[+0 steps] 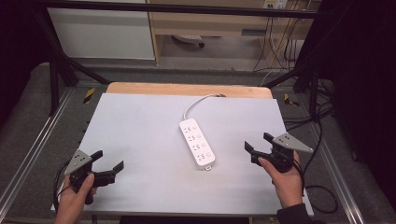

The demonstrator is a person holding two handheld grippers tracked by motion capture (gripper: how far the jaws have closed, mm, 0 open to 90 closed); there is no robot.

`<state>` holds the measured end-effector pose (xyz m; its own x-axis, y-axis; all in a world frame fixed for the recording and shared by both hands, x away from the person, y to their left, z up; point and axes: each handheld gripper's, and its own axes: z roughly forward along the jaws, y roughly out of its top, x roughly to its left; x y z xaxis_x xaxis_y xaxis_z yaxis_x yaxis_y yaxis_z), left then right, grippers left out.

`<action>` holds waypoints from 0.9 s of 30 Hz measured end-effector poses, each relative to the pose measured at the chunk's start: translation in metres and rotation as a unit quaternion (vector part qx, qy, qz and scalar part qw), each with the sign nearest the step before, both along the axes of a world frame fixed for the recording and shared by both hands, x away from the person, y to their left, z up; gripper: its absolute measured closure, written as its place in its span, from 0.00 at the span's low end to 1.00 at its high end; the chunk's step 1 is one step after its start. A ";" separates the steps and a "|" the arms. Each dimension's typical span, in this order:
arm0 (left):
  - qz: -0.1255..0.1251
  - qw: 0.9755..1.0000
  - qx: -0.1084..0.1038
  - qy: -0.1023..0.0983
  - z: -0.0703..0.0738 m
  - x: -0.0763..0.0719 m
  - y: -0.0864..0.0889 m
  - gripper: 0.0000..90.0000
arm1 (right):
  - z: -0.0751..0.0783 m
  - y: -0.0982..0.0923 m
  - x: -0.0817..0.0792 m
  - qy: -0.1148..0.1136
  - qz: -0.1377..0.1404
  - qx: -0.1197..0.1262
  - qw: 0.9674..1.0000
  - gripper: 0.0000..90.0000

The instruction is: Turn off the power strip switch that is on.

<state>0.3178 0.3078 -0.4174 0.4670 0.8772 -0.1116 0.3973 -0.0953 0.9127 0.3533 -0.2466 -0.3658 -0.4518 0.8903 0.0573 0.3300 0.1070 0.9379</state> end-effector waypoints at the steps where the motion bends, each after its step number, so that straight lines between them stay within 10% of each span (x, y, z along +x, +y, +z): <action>1: 0.002 1.000 0.001 0.000 0.000 0.000 0.000 0.05 | 0.003 0.001 0.002 -0.002 0.003 -0.002 1.000 0.27; 13: 0.002 1.000 0.002 0.002 -0.001 0.000 0.001 0.05 | 0.032 0.022 0.021 -0.027 0.057 -0.003 0.998 0.78; 27: 0.006 1.000 0.004 0.005 -0.002 0.001 0.000 0.05 | 0.038 0.041 0.050 -0.036 0.072 0.013 0.997 0.98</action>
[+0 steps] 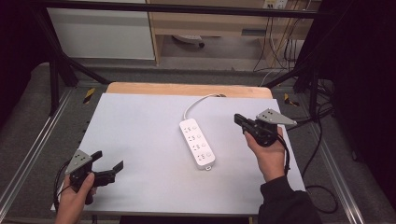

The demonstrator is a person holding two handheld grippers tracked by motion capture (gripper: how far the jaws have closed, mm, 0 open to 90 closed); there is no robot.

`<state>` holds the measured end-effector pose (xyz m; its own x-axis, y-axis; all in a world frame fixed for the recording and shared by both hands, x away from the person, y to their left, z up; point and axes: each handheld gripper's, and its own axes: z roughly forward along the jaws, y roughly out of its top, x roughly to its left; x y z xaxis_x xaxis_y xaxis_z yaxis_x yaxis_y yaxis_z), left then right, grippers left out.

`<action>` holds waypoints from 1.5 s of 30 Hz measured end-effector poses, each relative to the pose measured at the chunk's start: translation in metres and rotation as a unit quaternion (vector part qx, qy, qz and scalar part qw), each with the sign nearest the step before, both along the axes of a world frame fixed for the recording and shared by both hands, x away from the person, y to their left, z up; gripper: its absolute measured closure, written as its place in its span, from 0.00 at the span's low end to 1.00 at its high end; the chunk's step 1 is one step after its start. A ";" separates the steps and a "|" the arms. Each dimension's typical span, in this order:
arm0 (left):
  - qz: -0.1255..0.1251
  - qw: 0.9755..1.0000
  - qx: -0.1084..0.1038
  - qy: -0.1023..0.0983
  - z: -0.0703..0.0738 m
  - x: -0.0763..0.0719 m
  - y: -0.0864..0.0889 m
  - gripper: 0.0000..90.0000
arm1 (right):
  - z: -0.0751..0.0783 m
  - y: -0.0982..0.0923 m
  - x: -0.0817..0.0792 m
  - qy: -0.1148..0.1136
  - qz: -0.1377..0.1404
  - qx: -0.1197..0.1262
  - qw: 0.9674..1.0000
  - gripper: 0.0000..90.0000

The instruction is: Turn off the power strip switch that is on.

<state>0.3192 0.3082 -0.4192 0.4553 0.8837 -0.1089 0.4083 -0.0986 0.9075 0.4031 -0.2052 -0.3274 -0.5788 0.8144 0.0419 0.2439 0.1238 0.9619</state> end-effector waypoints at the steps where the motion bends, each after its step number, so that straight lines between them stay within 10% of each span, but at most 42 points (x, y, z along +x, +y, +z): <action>1: 0.000 1.000 0.000 -0.001 0.000 0.000 0.000 0.05 | 0.000 0.001 0.002 0.000 0.000 0.000 1.000 0.99; 45: -0.001 1.000 0.005 0.000 0.000 0.000 -0.001 0.05 | -0.006 0.053 0.060 0.053 0.022 -0.014 0.998 1.00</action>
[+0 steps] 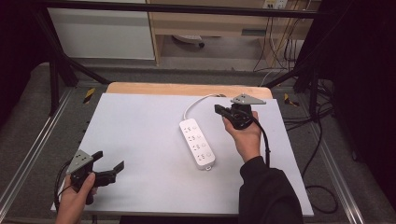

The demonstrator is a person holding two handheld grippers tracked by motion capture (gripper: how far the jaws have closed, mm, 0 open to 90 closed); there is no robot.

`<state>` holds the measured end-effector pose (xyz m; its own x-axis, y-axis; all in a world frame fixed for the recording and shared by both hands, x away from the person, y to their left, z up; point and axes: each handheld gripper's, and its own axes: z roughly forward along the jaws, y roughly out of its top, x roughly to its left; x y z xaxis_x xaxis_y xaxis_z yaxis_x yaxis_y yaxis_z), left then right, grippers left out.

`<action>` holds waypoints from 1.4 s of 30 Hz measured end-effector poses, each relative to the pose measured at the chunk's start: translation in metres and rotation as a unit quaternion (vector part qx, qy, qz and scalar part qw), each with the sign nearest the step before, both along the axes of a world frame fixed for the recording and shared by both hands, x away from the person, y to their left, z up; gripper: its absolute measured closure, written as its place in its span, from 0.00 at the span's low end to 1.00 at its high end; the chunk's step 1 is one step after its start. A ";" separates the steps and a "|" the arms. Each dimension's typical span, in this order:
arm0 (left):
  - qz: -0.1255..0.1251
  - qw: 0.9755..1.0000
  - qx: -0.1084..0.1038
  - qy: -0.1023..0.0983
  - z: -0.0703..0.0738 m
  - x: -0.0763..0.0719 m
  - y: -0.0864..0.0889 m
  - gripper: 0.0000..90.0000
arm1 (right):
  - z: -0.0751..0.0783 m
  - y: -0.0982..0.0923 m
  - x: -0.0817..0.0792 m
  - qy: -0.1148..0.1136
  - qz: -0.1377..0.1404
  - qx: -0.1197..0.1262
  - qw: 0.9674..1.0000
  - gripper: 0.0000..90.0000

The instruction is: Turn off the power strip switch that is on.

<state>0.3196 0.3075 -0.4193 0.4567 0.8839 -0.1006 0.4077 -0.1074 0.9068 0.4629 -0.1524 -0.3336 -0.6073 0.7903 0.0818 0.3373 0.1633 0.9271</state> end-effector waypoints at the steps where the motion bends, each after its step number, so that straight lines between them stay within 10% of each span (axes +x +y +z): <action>1: 0.000 1.000 -0.001 0.001 0.000 0.000 0.000 0.05 | 0.000 0.001 0.000 0.002 0.003 -0.003 1.000 1.00; 30: 0.004 1.000 -0.002 0.003 0.000 0.001 0.001 0.06 | -0.036 0.028 0.011 0.047 0.026 -0.048 0.997 1.00; 42: 0.020 1.000 0.004 0.001 -0.002 0.003 0.001 0.06 | -0.050 0.030 0.012 0.043 0.033 -0.026 0.998 1.00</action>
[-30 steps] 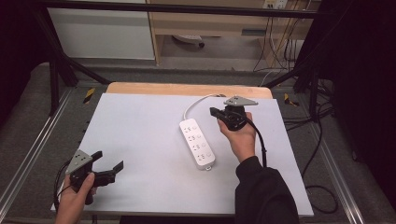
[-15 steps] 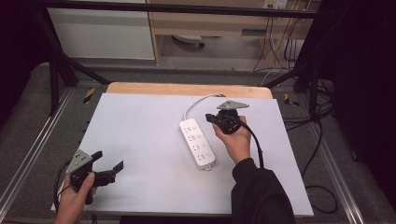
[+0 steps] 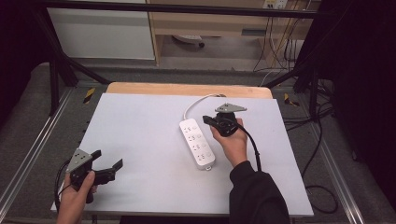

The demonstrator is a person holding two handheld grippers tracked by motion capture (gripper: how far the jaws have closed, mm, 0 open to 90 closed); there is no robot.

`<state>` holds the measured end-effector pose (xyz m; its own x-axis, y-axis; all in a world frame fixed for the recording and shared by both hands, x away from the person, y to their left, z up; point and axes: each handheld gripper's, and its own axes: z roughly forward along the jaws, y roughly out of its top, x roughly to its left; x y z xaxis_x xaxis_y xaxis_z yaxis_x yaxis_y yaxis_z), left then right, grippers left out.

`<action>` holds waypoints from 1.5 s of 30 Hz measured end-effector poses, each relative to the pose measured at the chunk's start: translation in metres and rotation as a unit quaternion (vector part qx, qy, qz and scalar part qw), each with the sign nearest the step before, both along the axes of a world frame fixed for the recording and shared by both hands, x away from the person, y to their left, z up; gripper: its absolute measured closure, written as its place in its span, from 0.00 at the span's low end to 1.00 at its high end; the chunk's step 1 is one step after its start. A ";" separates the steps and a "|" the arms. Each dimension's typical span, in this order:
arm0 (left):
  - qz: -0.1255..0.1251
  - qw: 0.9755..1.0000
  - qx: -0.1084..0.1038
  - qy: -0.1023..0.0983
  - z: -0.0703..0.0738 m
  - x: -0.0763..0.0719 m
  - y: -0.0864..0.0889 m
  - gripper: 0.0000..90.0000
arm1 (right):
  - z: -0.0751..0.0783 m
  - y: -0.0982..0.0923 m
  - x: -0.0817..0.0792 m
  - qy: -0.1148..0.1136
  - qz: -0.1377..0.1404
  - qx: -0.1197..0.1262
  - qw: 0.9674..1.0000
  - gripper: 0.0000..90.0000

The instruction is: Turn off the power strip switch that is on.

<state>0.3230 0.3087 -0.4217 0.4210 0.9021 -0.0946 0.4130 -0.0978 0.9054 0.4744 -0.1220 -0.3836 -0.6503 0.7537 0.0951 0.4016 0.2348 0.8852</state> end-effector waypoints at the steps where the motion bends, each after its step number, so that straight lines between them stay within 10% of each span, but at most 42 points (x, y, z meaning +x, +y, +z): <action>1: 0.000 1.000 0.000 0.000 0.000 0.000 0.000 0.06 | -0.002 0.000 0.000 0.001 0.002 0.001 1.000 1.00; 17: 0.014 1.000 0.006 0.000 -0.003 0.000 0.005 0.06 | -0.031 -0.006 -0.003 0.046 0.011 -0.010 0.999 1.00; 45: 0.007 1.000 -0.007 -0.001 -0.001 -0.002 0.007 0.06 | -0.050 0.017 -0.002 0.043 0.013 -0.024 0.999 1.00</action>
<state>0.3211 0.3154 -0.4223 0.4084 0.9066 -0.1058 0.4123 -0.0798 0.9075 0.4726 -0.1050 -0.4333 -0.6599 0.7424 0.1162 0.4697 0.2868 0.8350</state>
